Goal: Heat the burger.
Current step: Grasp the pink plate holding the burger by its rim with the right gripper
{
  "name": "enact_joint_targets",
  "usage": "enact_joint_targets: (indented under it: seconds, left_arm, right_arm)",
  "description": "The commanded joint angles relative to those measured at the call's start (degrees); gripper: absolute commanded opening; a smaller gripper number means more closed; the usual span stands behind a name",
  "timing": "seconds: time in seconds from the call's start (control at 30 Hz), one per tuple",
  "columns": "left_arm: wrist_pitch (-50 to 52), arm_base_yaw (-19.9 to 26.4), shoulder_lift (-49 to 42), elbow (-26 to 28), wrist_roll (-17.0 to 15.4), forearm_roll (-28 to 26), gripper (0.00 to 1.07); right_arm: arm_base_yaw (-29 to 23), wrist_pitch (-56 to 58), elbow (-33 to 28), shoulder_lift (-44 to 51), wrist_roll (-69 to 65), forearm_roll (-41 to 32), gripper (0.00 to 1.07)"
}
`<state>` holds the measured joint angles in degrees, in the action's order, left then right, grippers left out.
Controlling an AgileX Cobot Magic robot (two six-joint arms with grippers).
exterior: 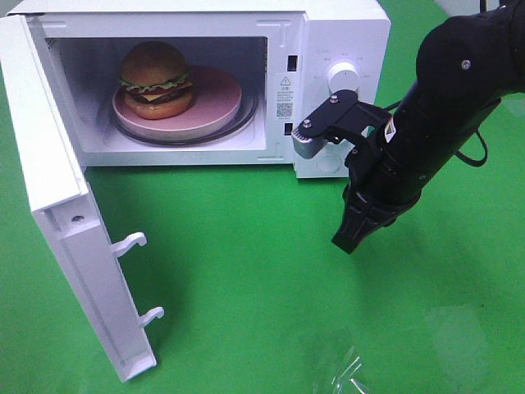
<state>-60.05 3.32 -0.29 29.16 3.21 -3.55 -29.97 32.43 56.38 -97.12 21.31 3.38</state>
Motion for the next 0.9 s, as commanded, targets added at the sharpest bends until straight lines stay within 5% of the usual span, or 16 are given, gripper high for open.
enact_joint_targets:
  seconds: [0.03, 0.37, 0.63, 0.8, 0.9]
  left_arm:
    - [0.46, 0.11, -1.15, -0.29, -0.17, -0.34, 1.00]
    - [0.46, 0.11, -1.15, -0.29, -0.17, -0.34, 1.00]
    - [0.46, 0.11, -1.15, -0.29, -0.17, -0.34, 1.00]
    - [0.46, 0.11, -1.15, -0.29, -0.17, -0.34, 1.00]
    - [0.46, 0.11, -1.15, -0.29, -0.17, -0.34, 1.00]
  right_arm:
    - [0.34, 0.00, 0.40, 0.40, 9.17, 2.86, 0.08]
    - [0.34, -6.82, 0.40, 0.40, 43.89, 5.56, 0.13]
    - [0.34, -10.20, 0.40, 0.40, 57.52, 5.50, 0.21]
    - [-0.74, -12.78, 0.40, 0.40, 56.09, 4.87, 0.42]
    - [-2.06, -15.18, 0.40, 0.40, 50.59, 4.98, 0.68]
